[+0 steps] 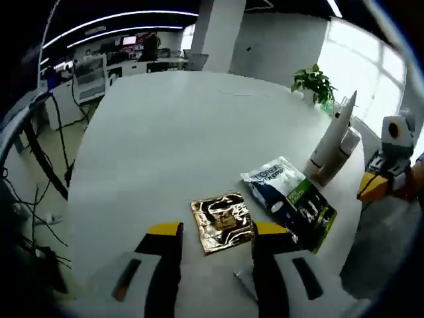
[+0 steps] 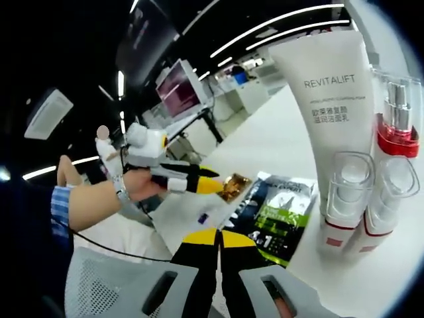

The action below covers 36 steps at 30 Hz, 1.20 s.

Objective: Arrange the skincare products in the storage area until every visible bottle or jar stands upright without overlapping.

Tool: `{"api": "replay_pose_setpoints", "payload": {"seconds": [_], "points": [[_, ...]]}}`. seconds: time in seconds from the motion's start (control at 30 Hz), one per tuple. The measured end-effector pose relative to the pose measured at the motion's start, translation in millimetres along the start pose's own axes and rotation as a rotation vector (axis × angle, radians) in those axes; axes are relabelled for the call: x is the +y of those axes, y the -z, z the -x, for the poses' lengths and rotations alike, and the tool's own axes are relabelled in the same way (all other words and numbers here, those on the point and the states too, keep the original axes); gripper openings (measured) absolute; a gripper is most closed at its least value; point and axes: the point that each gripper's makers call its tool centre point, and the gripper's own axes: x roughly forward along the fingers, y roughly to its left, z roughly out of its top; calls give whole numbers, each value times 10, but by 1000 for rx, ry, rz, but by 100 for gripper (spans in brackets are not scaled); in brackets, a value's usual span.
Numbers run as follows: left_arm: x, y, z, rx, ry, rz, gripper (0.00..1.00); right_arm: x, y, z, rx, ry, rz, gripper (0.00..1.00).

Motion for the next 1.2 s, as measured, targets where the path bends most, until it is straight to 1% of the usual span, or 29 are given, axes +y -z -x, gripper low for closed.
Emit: {"api": "replay_pose_setpoints", "payload": {"seconds": [0.03,0.07,0.1,0.13,0.17,0.2,0.23,0.27,0.33,0.37,0.5,0.73,0.77,0.8,1.2], "points": [[-14,38,-12,17,-12,-64,44,-2,0,-1,0,0,-1,0],[12,58,-21,28,-32,-92,42,-3,-1,0,1,1,-1,0],[74,115,-38,56,-51,-89,38,-5,-2,1,0,2,1,0],[74,143,-51,71,-49,-72,36,-3,-2,2,-1,2,2,0],[65,151,-71,71,-35,-60,35,-3,-1,2,0,1,2,0],[17,153,-77,67,-7,-29,34,-4,2,2,2,1,2,0],[13,163,-84,73,-7,-3,34,-6,4,1,3,1,2,0],[16,140,-82,59,-12,-23,35,-13,4,2,3,3,1,0],[20,148,-90,66,-26,-32,34,-20,-5,5,-1,5,1,0],[13,138,-84,57,-30,-39,33,-25,-9,5,-2,5,-1,0],[0,129,-92,55,-29,-26,32,-38,-4,0,1,9,-3,0],[-7,104,-100,58,-8,-43,31,-34,-3,1,2,8,-2,0],[-22,103,-109,59,9,-54,30,-33,-2,1,2,7,-2,0],[-15,100,-109,58,9,-58,30,-30,1,-1,3,6,-3,0],[-34,68,-149,95,52,-105,32,-27,47,-4,22,5,8,0]]}}
